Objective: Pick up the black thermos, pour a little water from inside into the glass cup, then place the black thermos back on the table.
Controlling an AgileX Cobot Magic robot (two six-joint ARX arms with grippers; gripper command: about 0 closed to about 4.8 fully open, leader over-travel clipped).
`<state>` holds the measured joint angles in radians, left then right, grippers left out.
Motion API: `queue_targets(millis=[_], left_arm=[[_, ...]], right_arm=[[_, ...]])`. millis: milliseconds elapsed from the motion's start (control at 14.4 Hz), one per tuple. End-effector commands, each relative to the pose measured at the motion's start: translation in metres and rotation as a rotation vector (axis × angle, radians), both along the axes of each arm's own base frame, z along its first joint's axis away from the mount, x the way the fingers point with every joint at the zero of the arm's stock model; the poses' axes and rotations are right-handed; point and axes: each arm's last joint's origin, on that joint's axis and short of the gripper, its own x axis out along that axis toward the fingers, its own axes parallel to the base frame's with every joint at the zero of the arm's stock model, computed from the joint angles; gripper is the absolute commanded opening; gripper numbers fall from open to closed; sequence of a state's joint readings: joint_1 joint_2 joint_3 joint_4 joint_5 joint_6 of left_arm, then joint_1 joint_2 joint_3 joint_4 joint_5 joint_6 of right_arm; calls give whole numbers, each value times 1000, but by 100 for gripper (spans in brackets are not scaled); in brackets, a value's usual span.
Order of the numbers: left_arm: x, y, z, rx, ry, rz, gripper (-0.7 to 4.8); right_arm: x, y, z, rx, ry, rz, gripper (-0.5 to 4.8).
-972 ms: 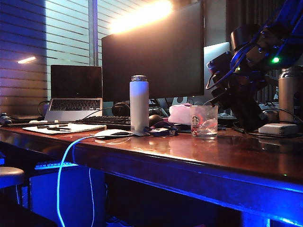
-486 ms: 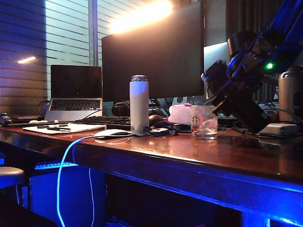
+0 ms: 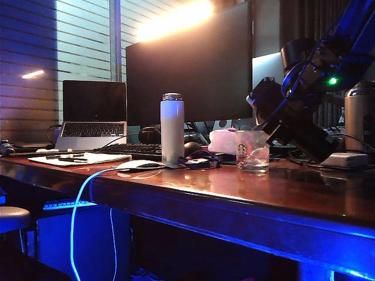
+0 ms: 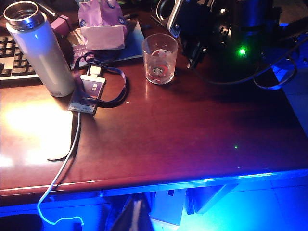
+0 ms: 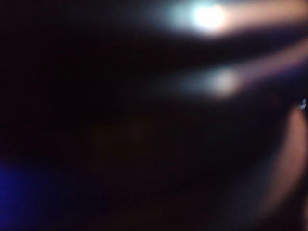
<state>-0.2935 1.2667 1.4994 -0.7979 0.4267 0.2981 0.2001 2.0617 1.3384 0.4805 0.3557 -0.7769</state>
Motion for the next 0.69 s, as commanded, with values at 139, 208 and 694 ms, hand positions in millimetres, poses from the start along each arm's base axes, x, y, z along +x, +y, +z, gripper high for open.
queue_targets(millis=[139,208,694], left_arm=[[-1,0,2,-6,-6,-6,-3],[-1,0,2,-6,-6,-6,-3],[-1,0,2,-6,-6,-6,-3]], right_arm=[[3,1,7,-58,-45,6,18],[3,1,7,-64,-44,7,18],[4,1,11,-200,-32,16,19]])
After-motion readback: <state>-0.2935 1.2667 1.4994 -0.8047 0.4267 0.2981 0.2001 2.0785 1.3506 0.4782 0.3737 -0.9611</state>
